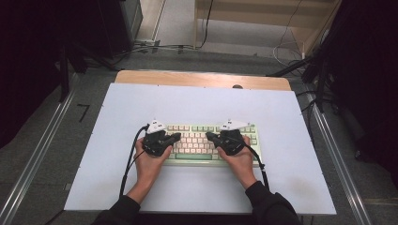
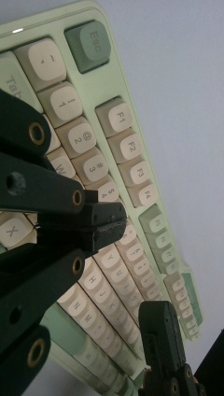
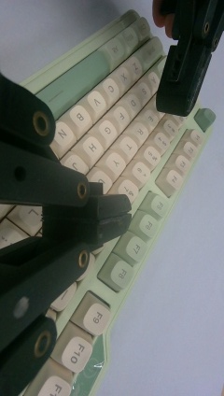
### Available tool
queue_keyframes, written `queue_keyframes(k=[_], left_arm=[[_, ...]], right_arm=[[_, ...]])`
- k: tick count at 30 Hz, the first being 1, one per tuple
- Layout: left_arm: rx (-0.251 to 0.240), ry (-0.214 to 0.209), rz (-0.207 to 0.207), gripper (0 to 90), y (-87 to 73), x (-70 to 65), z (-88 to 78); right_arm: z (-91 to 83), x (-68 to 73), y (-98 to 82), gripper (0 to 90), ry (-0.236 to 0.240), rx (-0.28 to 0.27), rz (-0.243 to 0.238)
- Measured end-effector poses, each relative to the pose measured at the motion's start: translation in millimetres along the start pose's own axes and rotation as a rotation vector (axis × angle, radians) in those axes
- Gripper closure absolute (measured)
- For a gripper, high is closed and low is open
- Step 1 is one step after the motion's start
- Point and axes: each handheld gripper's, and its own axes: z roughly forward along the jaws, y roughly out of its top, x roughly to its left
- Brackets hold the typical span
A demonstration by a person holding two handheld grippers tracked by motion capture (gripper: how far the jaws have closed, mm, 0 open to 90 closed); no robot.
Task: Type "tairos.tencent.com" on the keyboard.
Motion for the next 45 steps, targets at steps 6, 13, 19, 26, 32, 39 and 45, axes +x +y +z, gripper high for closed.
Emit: queue_keyframes(k=[6, 13, 19, 26, 32, 39, 45], left_arm=[[0.004, 0.001, 0.008, 90.0, 0.4, -1.5, 2.4], [0.006, 0.003, 0.009, 90.0, 0.9, -1.3, 3.9], [0.015, 0.009, 0.014, 90.0, 1.1, -1.8, 7.7], [0.026, 0.011, 0.016, 90.0, 0.4, -3.3, 13.4], [0.031, 0.006, 0.023, 90.0, 0.8, -4.8, 16.1], [0.035, 0.007, 0.023, 90.0, 0.9, -5.5, 18.4], [0.058, 0.018, 0.039, 90.0, 0.1, -5.8, 21.0]], right_arm=[[-0.2, -0.3, 0.0, 88.1, 0.000, -0.001, 0.000], [0.1, -0.5, -0.1, 88.1, 0.001, 0.001, 0.001], [0.1, -0.3, -0.1, 88.1, 0.002, 0.001, 0.001], [0.1, -0.2, -0.1, 88.1, 0.002, 0.000, 0.002], [0.0, 0.3, 0.0, 88.1, 0.004, 0.000, 0.000], [-0.3, 0.1, 0.0, 88.1, 0.002, -0.001, 0.002], [0.1, 0.3, -0.3, 88.1, 0.002, 0.002, 0.002]])
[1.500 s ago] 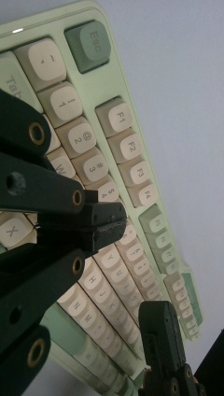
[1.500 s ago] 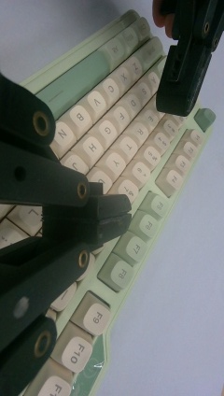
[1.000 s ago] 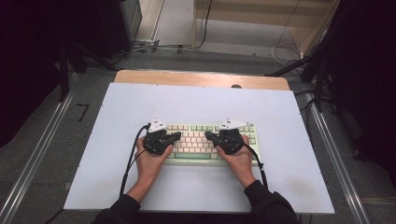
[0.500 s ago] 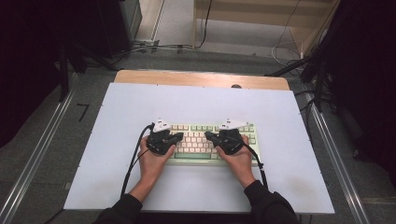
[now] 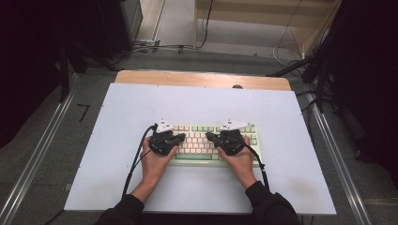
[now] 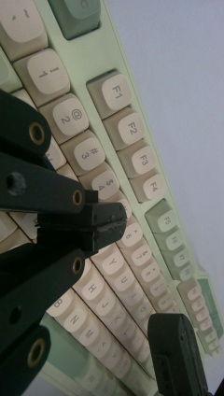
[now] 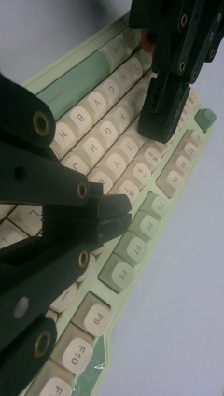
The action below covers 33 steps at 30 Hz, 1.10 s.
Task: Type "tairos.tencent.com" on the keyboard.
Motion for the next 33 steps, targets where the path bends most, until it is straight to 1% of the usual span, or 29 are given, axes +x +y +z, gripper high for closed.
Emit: queue_keyframes(k=[1, 2, 4, 8, 10, 17, 19, 23, 27, 33], left_arm=[[0.016, 0.001, 0.007, 90.0, 0.1, -0.3, 0.9], [0.016, 0.003, 0.009, 90.0, 0.0, -1.1, 0.9], [0.004, 0.004, 0.013, 90.0, 0.2, -2.5, -0.5], [-0.039, -0.012, -0.007, 90.0, 2.3, -1.4, -7.5], [-0.046, -0.019, -0.017, 90.0, 2.2, -0.8, -9.3], [-0.051, -0.030, -0.008, 90.0, -0.5, -2.1, -16.6], [-0.049, -0.029, -0.008, 90.0, -1.4, -1.3, -18.5], [-0.055, -0.021, -0.024, 90.0, -2.7, 1.4, -20.4], [-0.053, -0.018, -0.023, 90.0, -4.1, 2.5, -21.5], [-0.071, -0.007, -0.020, 90.0, -6.2, 5.4, -27.6]], right_arm=[[0.2, 0.1, -0.1, 88.1, 0.001, 0.001, -0.001], [0.4, 0.1, -0.2, 88.1, 0.001, 0.002, -0.002], [0.4, 0.1, -0.3, 88.1, 0.001, 0.005, -0.003], [-0.2, -0.4, -0.3, 88.1, -0.003, 0.002, 0.002], [-0.1, -0.9, -0.5, 88.1, -0.004, 0.005, 0.001], [-1.1, -1.7, -0.7, 88.1, -0.003, -0.001, 0.001], [-1.3, -2.1, -1.1, 88.1, -0.005, 0.001, 0.006], [-1.2, -3.0, -1.9, 88.1, -0.006, 0.004, 0.002], [-1.4, -3.4, -2.0, 88.1, -0.006, 0.003, 0.004], [-1.8, -4.8, -3.5, 88.1, -0.012, 0.008, 0.008]])
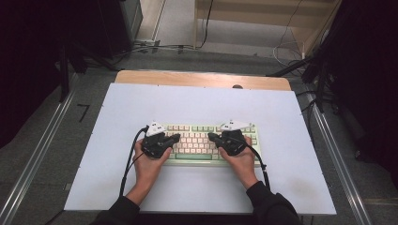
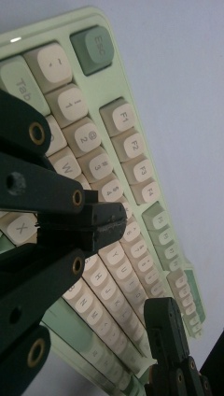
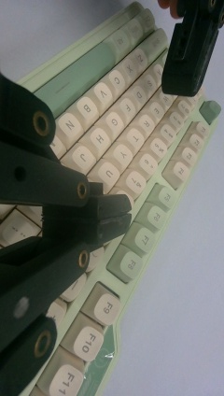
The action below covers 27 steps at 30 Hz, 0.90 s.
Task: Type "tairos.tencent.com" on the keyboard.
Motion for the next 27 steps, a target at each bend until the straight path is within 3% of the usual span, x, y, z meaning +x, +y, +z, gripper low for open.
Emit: queue_keyframes(k=[27], left_arm=[[0.011, 0.004, -0.003, 90.0, -2.8, 2.8, -1.2]], right_arm=[[2.8, -4.5, -5.0, 88.1, -0.012, 0.023, 0.003]])
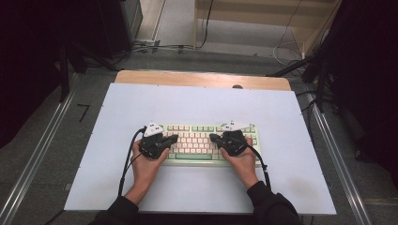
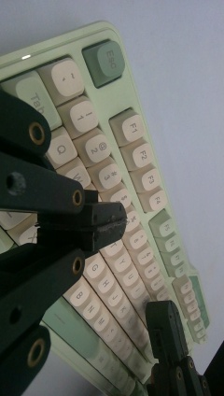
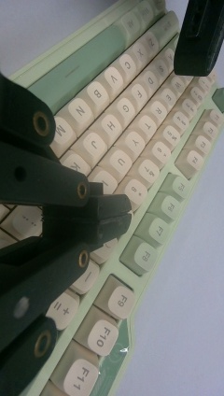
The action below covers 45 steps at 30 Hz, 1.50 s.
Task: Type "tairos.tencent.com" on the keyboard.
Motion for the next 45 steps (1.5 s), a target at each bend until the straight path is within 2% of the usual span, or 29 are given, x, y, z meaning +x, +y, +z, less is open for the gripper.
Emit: queue_keyframes(k=[13, 23, 45], left_arm=[[0.000, 0.001, -0.002, 90.0, -0.1, 0.7, -0.8], [0.000, 0.000, -0.003, 90.0, 0.0, 0.9, -1.8], [0.023, -0.001, -0.005, 90.0, -3.6, 4.8, -4.7]], right_arm=[[4.0, -0.1, -1.6, 88.1, 0.004, 0.030, 0.003], [-2.8, -0.4, 0.7, 88.1, 0.004, -0.005, 0.007], [-8.1, -1.1, 0.8, 88.1, 0.004, -0.014, 0.011]])
